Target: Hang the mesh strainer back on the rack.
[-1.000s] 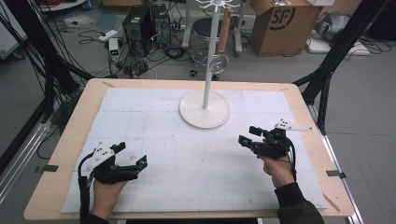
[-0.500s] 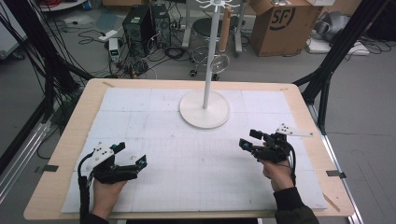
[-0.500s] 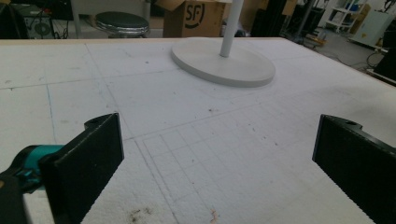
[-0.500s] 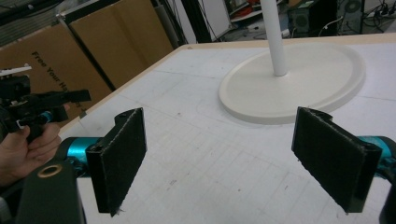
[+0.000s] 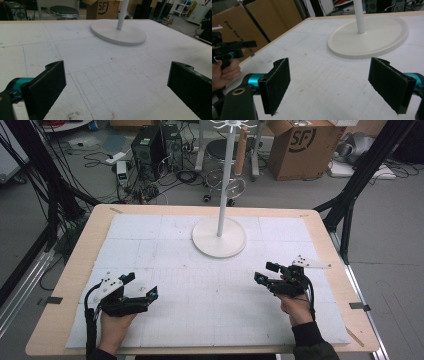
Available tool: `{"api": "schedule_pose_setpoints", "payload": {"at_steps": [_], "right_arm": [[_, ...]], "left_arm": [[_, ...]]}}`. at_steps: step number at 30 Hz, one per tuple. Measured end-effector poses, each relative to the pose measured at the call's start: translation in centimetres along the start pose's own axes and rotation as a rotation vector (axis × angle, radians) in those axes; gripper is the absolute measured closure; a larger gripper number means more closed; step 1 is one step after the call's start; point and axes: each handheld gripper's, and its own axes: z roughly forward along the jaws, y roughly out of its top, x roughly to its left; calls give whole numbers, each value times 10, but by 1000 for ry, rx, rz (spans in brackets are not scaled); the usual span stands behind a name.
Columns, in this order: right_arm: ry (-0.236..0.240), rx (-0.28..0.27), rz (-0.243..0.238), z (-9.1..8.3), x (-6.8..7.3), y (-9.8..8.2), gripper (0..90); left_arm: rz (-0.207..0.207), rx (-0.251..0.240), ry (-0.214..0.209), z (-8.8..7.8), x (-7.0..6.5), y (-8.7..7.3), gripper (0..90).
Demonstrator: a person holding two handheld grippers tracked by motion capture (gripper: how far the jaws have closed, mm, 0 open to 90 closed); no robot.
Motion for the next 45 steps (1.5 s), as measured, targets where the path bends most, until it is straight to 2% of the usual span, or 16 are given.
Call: {"api": "schedule_pose_setpoints", "payload": {"at_steps": [6, 12, 17, 25, 31, 45], "right_arm": [[-3, 2, 7, -2, 0, -2, 170], [-26, 20, -12, -3, 1, -5, 166], [-55, 1, -62, -4, 6, -5, 164], [-52, -11, -57, -5, 6, -5, 161], [-80, -47, -96, -7, 9, -5, 151], [-79, -38, -92, -6, 9, -5, 151]], "left_arm": [[-4, -7, -1, -1, 1, 1, 26], [-4, -5, -11, 0, 0, 1, 26], [-4, 0, -16, 0, 0, 1, 26], [0, -2, -16, 0, 0, 1, 26], [-1, 0, -19, 0, 0, 1, 26], [-2, 1, -20, 0, -1, 1, 26]]}}
